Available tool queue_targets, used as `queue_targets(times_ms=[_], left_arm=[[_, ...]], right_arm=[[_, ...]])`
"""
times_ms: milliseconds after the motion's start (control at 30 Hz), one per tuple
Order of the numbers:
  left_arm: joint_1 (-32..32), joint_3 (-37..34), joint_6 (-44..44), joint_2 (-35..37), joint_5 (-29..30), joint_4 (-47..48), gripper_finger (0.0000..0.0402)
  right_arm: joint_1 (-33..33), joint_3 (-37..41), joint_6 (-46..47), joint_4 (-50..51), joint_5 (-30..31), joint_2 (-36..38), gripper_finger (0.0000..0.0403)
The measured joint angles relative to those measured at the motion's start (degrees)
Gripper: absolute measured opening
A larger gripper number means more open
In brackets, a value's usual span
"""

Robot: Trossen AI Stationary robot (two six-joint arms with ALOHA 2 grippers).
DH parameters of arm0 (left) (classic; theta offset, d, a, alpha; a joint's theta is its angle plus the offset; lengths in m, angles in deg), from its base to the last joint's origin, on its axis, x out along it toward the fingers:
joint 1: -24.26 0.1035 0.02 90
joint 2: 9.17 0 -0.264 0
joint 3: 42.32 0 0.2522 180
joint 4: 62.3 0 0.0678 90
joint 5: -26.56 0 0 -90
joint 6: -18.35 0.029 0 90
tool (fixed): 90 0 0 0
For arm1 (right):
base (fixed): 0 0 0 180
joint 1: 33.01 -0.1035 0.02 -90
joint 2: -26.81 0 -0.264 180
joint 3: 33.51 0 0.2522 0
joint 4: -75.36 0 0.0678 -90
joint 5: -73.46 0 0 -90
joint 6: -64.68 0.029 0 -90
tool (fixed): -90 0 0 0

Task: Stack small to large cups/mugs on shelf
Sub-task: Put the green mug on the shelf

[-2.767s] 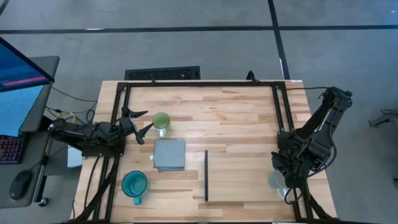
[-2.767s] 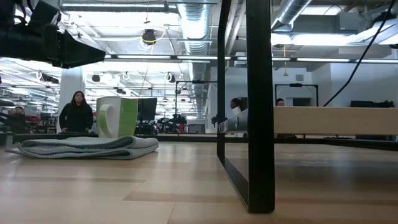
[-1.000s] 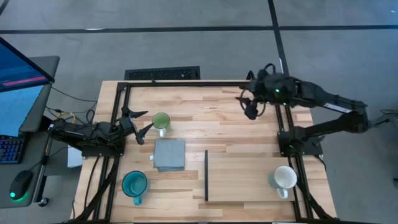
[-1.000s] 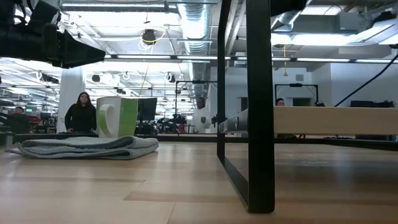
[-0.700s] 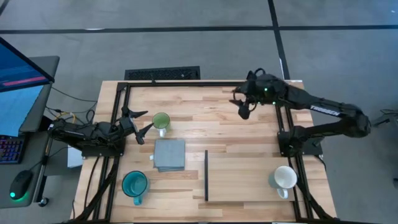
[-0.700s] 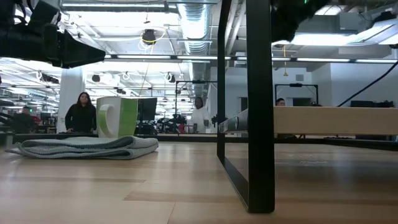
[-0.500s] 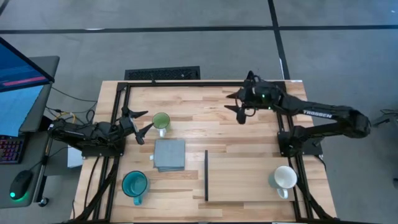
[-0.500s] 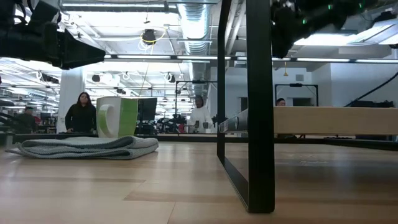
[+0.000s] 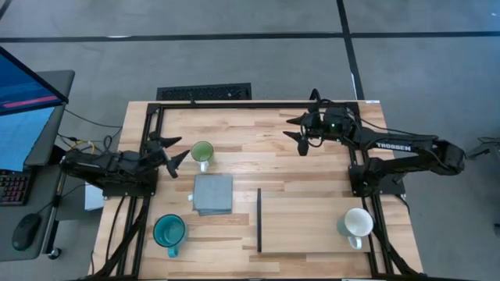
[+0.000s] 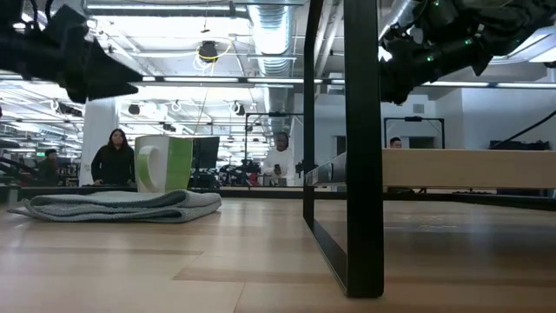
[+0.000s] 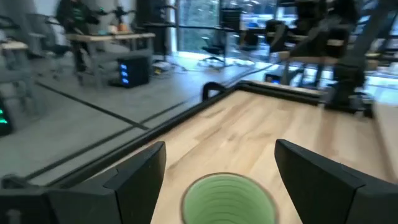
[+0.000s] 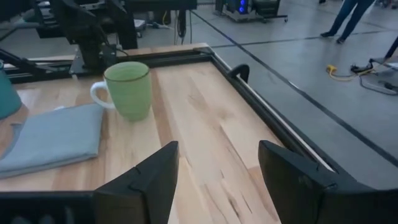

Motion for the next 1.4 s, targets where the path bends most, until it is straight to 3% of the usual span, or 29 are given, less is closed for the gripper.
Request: queue_targets(times_ms=[133,300,533,700,833,1000,1400], left_arm=[[0.0,5.5,-1.0,-1.1,-5.9,5.9,0.0291],[0.0,13.3,-6.1,-5.8,-6.7,15.0,0.0291],[0.5,21.9,-13.8,-19.0,-7.9,21.8,0.0291],[3.3,28.3,-16.2,-30.5,-16.4,21.7,0.0291],[7.5,34.8,-15.5,-40.4,-20.9,27.0,0.0291],[14.3,41.4,-11.7,-50.1,-22.2,35.2,0.0291],[35.9,45.6,1.1,-60.2,-40.7,37.2,0.0291]], right_arm=[[0.4,0.0,-0.3,-1.5,0.0,0.0,0.0244],[0.3,0.0,-0.4,-1.8,0.0,0.0,0.0244],[0.4,0.0,-1.0,-1.7,0.0,0.0,0.0244],[0.4,0.0,-1.6,-1.5,0.0,0.0,0.0244],[0.4,0.0,-1.9,-1.2,0.0,0.0,0.0244],[0.4,0.0,-1.9,-0.8,-0.9,0.0,0.0244],[0.4,0.0,-1.9,2.3,-1.0,0.0,0.0244]])
